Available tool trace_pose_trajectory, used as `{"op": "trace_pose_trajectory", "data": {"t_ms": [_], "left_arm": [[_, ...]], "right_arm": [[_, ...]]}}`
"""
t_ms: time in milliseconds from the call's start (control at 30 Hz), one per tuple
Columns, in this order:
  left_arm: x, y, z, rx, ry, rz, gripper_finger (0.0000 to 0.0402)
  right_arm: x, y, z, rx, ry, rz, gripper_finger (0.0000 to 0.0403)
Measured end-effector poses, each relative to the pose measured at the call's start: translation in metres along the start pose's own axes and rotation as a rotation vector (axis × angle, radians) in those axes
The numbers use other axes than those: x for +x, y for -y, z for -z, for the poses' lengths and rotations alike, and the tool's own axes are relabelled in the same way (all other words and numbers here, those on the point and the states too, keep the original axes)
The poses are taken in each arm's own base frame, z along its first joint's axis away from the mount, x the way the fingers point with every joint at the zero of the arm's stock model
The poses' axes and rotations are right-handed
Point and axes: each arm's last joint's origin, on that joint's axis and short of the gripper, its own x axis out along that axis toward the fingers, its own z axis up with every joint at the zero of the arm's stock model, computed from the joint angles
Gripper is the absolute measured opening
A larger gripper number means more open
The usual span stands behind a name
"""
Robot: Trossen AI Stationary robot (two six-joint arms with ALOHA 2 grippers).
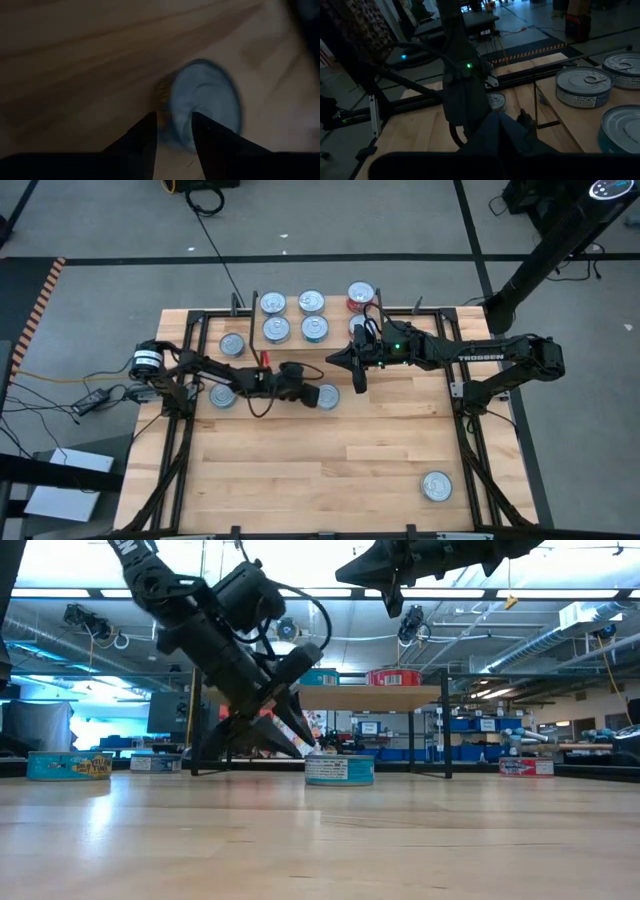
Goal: Stack canned seafood by type on shelf
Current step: Stack the yellow-blue tuna can on top of the other yellow-blue can on the shelf
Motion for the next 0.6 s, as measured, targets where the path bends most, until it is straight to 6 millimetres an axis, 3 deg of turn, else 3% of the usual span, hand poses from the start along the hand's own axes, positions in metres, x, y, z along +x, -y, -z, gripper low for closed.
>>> {"op": "trace_pose_trajectory", "data": {"t_ms": [267,600], "left_arm": [[-0.001,0.0,-0.001,0.039,-0.014,-0.072,0.0126],[0.011,0.002,0.001,0.029,-0.018,-0.033,0.0126]], "right_arm": [[0.0,0.0,0.0,0.0,0.001,0.0,0.0007],[0.0,0.0,0.0,0.0,0.003,-0.001,0.0007]]}}
